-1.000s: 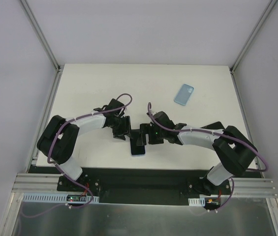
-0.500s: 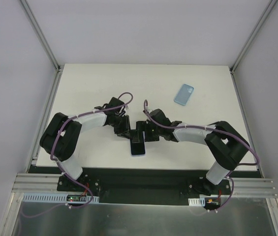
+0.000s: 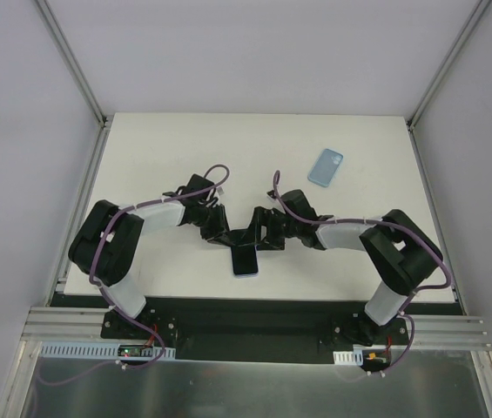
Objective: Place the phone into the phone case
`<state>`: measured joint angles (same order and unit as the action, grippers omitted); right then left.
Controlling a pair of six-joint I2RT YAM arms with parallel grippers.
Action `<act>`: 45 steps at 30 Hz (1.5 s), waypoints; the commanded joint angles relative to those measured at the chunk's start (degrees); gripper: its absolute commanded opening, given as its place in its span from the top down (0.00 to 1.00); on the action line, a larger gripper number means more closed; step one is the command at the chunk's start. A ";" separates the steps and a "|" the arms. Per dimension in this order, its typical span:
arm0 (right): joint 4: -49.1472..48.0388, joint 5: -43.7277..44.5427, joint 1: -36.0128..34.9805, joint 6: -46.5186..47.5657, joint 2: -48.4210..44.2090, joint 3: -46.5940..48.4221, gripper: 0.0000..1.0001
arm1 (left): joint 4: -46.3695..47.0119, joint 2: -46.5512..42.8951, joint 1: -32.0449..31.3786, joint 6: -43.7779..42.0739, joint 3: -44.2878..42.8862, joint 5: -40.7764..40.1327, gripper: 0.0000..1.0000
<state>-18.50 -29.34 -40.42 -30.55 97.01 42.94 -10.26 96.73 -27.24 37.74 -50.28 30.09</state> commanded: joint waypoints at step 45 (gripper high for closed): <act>-11.03 -21.01 4.91 1.37 2.39 1.80 0.92 | 8.42 -9.95 2.35 6.03 5.19 11.92 0.44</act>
<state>-26.70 -43.44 -35.81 -30.74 102.24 41.21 -4.60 94.59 -27.62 42.44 -45.76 38.20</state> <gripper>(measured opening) 0.202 0.434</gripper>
